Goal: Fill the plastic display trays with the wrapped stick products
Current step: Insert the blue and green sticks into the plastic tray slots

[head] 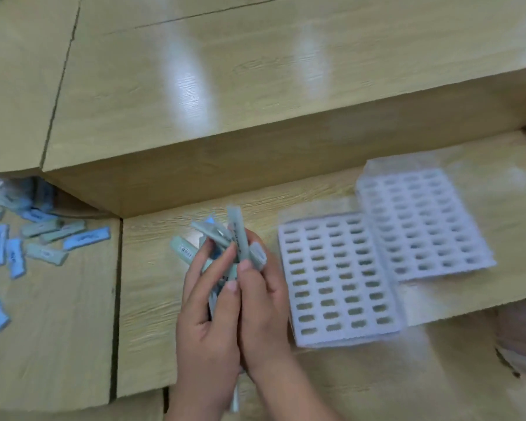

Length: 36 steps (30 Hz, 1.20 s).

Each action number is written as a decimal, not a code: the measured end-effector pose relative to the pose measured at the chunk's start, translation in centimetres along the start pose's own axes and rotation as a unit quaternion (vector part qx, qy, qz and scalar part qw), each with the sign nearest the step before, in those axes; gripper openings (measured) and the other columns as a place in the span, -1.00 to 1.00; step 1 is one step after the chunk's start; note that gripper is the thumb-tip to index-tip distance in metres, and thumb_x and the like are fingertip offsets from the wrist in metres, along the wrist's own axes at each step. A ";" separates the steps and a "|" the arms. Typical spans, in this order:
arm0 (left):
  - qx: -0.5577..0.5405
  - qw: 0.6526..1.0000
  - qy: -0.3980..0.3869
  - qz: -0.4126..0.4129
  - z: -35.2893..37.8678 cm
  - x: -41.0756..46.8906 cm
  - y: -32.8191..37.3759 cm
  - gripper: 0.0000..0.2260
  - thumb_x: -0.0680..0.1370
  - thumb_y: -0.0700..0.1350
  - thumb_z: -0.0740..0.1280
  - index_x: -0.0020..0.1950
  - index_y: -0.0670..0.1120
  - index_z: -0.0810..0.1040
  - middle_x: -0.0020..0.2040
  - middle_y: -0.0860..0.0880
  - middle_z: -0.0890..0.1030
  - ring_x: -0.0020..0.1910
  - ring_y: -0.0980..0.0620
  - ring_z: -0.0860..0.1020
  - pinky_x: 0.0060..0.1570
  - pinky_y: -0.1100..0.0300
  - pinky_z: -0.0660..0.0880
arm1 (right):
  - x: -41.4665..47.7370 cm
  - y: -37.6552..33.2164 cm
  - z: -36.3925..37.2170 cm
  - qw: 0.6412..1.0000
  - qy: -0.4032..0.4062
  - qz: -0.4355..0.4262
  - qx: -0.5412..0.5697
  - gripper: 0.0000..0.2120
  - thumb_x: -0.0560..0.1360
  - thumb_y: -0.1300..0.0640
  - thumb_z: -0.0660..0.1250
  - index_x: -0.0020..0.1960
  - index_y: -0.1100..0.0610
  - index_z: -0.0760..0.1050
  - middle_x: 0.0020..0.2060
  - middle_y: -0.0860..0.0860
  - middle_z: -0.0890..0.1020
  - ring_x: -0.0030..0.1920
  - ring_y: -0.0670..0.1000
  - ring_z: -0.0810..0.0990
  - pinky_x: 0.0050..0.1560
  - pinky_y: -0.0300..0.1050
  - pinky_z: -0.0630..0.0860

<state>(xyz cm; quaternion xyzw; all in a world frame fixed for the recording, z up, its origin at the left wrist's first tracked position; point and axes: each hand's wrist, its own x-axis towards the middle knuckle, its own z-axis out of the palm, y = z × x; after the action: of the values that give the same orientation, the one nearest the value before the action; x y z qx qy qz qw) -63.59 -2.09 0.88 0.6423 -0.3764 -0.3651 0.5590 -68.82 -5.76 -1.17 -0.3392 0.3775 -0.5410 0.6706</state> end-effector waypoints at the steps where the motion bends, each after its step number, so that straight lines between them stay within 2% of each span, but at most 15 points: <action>1: 0.011 1.000 0.007 -0.006 0.2 -0.1 -0.1 -0.70 0.56 -0.06 0.27 0.21 0.23 0.64 0.42 0.31 0.43 0.38 0.43 0.34 0.14 0.54 0.38 | 0.0 0.1 -0.2 1.000 -0.009 0.008 -0.002 -0.65 0.51 0.08 0.20 0.25 -0.04 0.57 0.15 0.04 0.66 0.16 0.01 0.64 0.02 -0.21 0.57; 5: 0.028 0.999 0.035 -0.010 1.1 0.4 -0.8 -0.70 0.60 -0.09 0.23 0.24 0.21 0.59 0.47 0.23 0.38 0.37 0.48 0.30 0.12 0.62 0.31 | 1.1 0.4 -0.8 0.998 -0.047 0.043 -0.019 -0.66 0.56 0.13 0.18 0.27 -0.04 0.56 0.12 0.01 0.68 0.15 -0.02 0.65 0.02 -0.24 0.56; 9: 0.014 0.998 0.052 0.016 1.8 2.4 -1.5 -0.67 0.59 -0.04 0.21 0.25 0.29 0.58 0.49 0.22 0.35 0.40 0.44 0.29 0.16 0.60 0.31 | 3.5 0.4 -0.9 0.993 -0.059 -0.005 -0.098 -0.67 0.57 0.06 0.17 0.27 -0.09 0.54 0.14 -0.04 0.67 0.19 -0.05 0.62 0.10 -0.26 0.54; 11: 0.025 0.998 0.057 0.025 1.9 3.4 -2.3 -0.68 0.58 0.03 0.19 0.25 0.33 0.57 0.50 0.20 0.33 0.42 0.42 0.27 0.19 0.59 0.29 | 4.4 0.8 -1.0 0.985 -0.060 -0.022 -0.159 -0.66 0.58 0.06 0.15 0.30 -0.10 0.51 0.17 -0.05 0.65 0.23 -0.03 0.60 0.17 -0.13 0.55; 13: 0.057 0.996 0.054 0.033 1.6 4.3 -3.1 -0.66 0.58 0.08 0.14 0.26 0.39 0.52 0.52 0.22 0.31 0.46 0.37 0.24 0.27 0.54 0.25 | 5.0 1.4 -1.0 0.973 -0.061 -0.033 -0.221 -0.63 0.59 0.06 0.12 0.36 -0.08 0.46 0.22 -0.04 0.61 0.28 0.03 0.56 0.27 0.09 0.50; 16: 0.098 0.992 0.048 0.062 0.8 5.4 -4.2 -0.65 0.59 0.08 0.12 0.30 0.42 0.46 0.53 0.26 0.28 0.52 0.25 0.22 0.39 0.40 0.21 | 5.6 2.0 -1.2 0.958 -0.057 -0.045 -0.279 -0.64 0.61 0.04 0.09 0.36 -0.12 0.44 0.24 -0.06 0.59 0.29 0.06 0.54 0.26 0.18 0.48; 19: 0.142 0.986 0.045 0.080 0.8 5.7 -5.0 -0.61 0.60 0.04 0.12 0.37 0.37 0.42 0.55 0.25 0.24 0.53 0.16 0.22 0.48 0.06 0.24 | 5.9 2.0 -1.8 0.944 -0.047 -0.049 -0.323 -0.66 0.62 0.05 0.08 0.34 -0.14 0.44 0.23 -0.07 0.59 0.27 0.06 0.55 0.23 0.18 0.49; 21: 0.164 0.981 0.047 0.092 1.2 5.8 -5.0 -0.58 0.60 0.01 0.11 0.45 0.26 0.39 0.58 0.17 0.24 0.54 0.16 0.21 0.46 -0.12 0.25 | 6.2 1.3 -2.2 0.933 -0.040 -0.067 -0.351 -0.67 0.62 0.06 0.08 0.28 -0.21 0.45 0.17 -0.12 0.60 0.21 0.02 0.57 0.17 0.11 0.53; 23: 0.202 0.973 0.046 0.098 1.7 6.1 -5.0 -0.55 0.61 0.00 0.11 0.52 0.15 0.32 0.59 0.09 0.24 0.54 0.18 0.19 0.45 -0.16 0.24 | 6.5 0.6 -2.6 0.919 -0.039 -0.087 -0.383 -0.63 0.61 0.08 0.08 0.23 -0.34 0.43 0.14 -0.21 0.59 0.19 -0.05 0.57 0.15 -0.10 0.53; 26: 0.231 0.966 0.034 0.108 2.0 6.1 -5.0 -0.48 0.63 0.02 0.11 0.60 0.08 0.15 0.62 0.08 0.14 0.58 0.17 0.09 0.50 -0.10 0.18 | 7.1 -0.3 -3.3 0.901 -0.029 -0.093 -0.424 -0.60 0.60 0.05 0.08 0.27 -0.42 0.36 0.22 -0.36 0.50 0.29 -0.21 0.47 0.20 -0.44 0.35; 28: 0.215 0.971 0.040 0.097 2.1 6.0 -5.1 -0.45 0.62 0.07 0.12 0.61 0.15 0.06 0.64 0.12 0.04 0.59 0.20 0.02 0.50 0.05 0.13 | 7.3 -0.6 -3.7 0.891 -0.030 -0.094 -0.443 -0.61 0.59 0.03 0.09 0.24 -0.45 0.35 0.21 -0.43 0.46 0.30 -0.29 0.41 0.18 -0.54 0.27; 30: 0.191 0.977 0.061 0.075 2.1 5.9 -5.1 -0.43 0.57 0.09 0.18 0.57 0.18 0.09 0.63 0.18 -0.01 0.58 0.26 -0.01 0.47 0.30 0.09 | 7.5 -0.6 -4.2 0.886 -0.041 -0.075 -0.456 -0.62 0.59 0.01 0.09 0.25 -0.45 0.35 0.25 -0.45 0.43 0.39 -0.31 0.31 0.25 -0.51 0.22; 32: 0.180 0.978 0.076 0.070 2.0 5.7 -5.2 -0.39 0.51 0.07 0.26 0.55 0.11 0.17 0.62 0.17 0.00 0.57 0.26 -0.01 0.40 0.49 0.08 | 7.7 -0.6 -4.9 0.881 -0.043 -0.044 -0.469 -0.62 0.58 -0.01 0.11 0.35 -0.33 0.38 0.37 -0.37 0.39 0.48 -0.31 0.16 0.34 -0.39 0.16; 34: 0.170 0.980 0.081 0.070 1.8 5.5 -5.3 -0.39 0.49 0.06 0.31 0.53 0.11 0.22 0.62 0.18 0.02 0.58 0.24 0.03 0.37 0.52 0.11 | 8.0 -0.9 -5.6 0.873 -0.056 -0.030 -0.484 -0.58 0.58 0.02 0.16 0.41 -0.23 0.36 0.43 -0.27 0.35 0.50 -0.32 0.09 0.33 -0.39 0.10; 36: 0.159 0.981 0.091 0.064 1.6 5.4 -5.4 -0.46 0.52 0.07 0.27 0.50 0.18 0.24 0.61 0.21 0.01 0.58 0.17 0.09 0.42 0.40 0.20 | 8.2 -1.4 -6.1 0.859 -0.085 -0.034 -0.504 -0.55 0.58 0.08 0.21 0.44 -0.20 0.35 0.40 -0.26 0.34 0.51 -0.31 0.08 0.32 -0.46 0.06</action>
<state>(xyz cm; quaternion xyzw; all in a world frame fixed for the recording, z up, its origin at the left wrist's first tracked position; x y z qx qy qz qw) -62.18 -7.13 -4.91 0.7277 -0.4178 -0.2043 0.5041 -73.73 -14.31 -4.05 -0.6881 0.5281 -0.2685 0.4190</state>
